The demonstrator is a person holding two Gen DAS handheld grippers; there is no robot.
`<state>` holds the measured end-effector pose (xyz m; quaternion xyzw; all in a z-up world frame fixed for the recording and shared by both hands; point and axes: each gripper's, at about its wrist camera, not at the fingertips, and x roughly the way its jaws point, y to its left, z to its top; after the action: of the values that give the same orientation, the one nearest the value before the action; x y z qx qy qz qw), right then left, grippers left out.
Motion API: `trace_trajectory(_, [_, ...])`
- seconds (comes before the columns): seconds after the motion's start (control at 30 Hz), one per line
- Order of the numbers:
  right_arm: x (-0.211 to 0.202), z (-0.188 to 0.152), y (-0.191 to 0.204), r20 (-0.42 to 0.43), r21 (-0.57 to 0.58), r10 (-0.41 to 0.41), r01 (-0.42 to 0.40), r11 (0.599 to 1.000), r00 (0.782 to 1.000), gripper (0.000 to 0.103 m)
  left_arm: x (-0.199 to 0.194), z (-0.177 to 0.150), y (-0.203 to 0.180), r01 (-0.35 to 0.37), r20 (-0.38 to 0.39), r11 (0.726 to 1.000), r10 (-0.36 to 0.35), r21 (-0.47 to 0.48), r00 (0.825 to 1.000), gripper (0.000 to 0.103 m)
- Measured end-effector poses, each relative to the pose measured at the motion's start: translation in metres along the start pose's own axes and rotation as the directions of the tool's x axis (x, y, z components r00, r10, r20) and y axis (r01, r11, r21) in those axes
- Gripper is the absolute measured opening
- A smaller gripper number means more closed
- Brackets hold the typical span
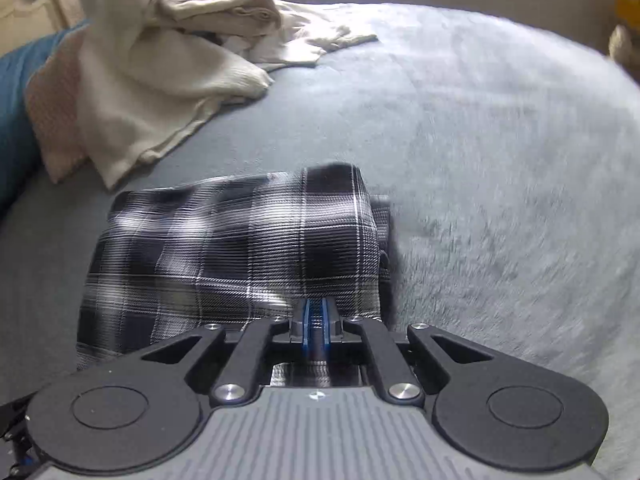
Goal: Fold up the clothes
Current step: 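Lower both open tools to the edge of the folded plaid shirt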
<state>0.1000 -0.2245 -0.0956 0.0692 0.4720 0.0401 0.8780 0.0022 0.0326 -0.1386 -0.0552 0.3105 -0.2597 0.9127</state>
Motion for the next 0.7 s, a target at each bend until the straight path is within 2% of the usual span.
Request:
trace_trajectory(0.2, [-0.033, 0.002, 0.001, 0.059, 0.012, 0.002, -0.003, 1.0, 0.998, 0.006, -0.012, 0.021, -0.001, -0.064, -0.037, 0.997, 0.063, -0.031, 0.997, 0.034])
trace_trajectory(0.3, [-0.061, -0.002, -0.003, 0.099, 0.023, 0.033, -0.036, 0.999, 0.995, 0.006, -0.017, 0.035, -0.006, -0.085, -0.045, 0.996, 0.083, -0.035, 0.996, 0.034])
trace_trajectory(0.4, [-0.077, -0.012, -0.003, 0.091, 0.02, 0.077, -0.079, 0.997, 0.993, 0.006, -0.012, 0.047, -0.016, -0.1, -0.074, 0.995, 0.099, 0.0, 0.992, 0.037])
trace_trajectory(0.47, [-0.073, -0.019, -0.003, 0.058, 0.017, 0.083, -0.085, 0.996, 0.995, 0.006, 0.001, 0.05, -0.023, -0.135, -0.136, 0.99, 0.138, 0.029, 0.981, 0.037])
trace_trajectory(0.57, [-0.048, -0.033, -0.009, -0.017, 0.04, 0.057, -0.056, 0.998, 0.998, 0.006, 0.024, 0.048, -0.024, -0.174, -0.242, 0.984, 0.18, 0.044, 0.954, 0.038])
trace_trajectory(0.6, [-0.037, -0.038, -0.012, -0.044, 0.057, 0.048, -0.045, 0.997, 0.998, 0.006, 0.027, 0.047, -0.025, -0.179, -0.254, 0.983, 0.185, 0.044, 0.95, 0.038])
trace_trajectory(0.7, [-0.031, -0.041, -0.02, -0.033, 0.107, 0.064, -0.06, 0.992, 0.997, 0.006, 0.03, 0.05, -0.027, -0.193, -0.266, 0.978, 0.206, 0.076, 0.942, 0.039])
